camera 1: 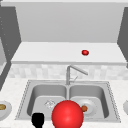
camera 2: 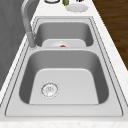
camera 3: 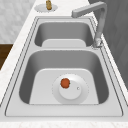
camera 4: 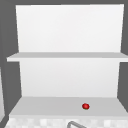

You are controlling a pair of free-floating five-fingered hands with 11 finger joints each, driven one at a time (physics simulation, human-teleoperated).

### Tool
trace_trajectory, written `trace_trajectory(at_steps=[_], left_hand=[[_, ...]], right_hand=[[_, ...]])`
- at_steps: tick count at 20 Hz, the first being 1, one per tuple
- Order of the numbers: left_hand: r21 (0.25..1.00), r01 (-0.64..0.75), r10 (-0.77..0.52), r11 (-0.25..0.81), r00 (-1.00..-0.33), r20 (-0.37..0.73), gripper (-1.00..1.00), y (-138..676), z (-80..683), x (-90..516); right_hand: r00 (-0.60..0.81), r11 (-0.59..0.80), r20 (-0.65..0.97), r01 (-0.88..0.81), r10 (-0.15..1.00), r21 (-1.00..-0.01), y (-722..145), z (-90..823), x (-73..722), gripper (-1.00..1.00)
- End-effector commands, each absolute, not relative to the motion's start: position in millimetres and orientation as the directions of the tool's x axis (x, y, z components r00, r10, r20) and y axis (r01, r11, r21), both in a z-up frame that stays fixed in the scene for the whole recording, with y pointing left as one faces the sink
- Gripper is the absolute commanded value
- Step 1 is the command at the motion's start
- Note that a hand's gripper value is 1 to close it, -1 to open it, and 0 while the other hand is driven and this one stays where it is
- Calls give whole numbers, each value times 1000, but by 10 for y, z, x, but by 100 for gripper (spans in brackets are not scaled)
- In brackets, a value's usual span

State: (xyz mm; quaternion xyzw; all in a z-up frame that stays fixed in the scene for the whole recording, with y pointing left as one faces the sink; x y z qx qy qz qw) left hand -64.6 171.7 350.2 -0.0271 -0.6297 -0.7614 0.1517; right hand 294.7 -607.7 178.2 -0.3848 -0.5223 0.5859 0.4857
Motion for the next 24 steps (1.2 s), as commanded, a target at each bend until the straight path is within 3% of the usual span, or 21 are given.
trace_trajectory(at_steps=[1,13,23,24], left_hand=[[951,265,-197,-161,-953,232,0,1717,3502,-646],[951,265,-197,-161,-953,232,0,1717,3502,-646],[951,265,-197,-161,-953,232,0,1717,3502,-646],[951,265,-197,-161,-953,232,0,1717,3502,-646]], right_hand=[[-252,13,62,-190,966,-982,-6302,1473,3112,100],[-256,11,64,-205,965,-979,-6828,552,3215,100],[-248,47,113,-256,962,-965,-6845,573,3242,100],[-248,71,141,-271,958,-960,-6872,609,3251,-100]])
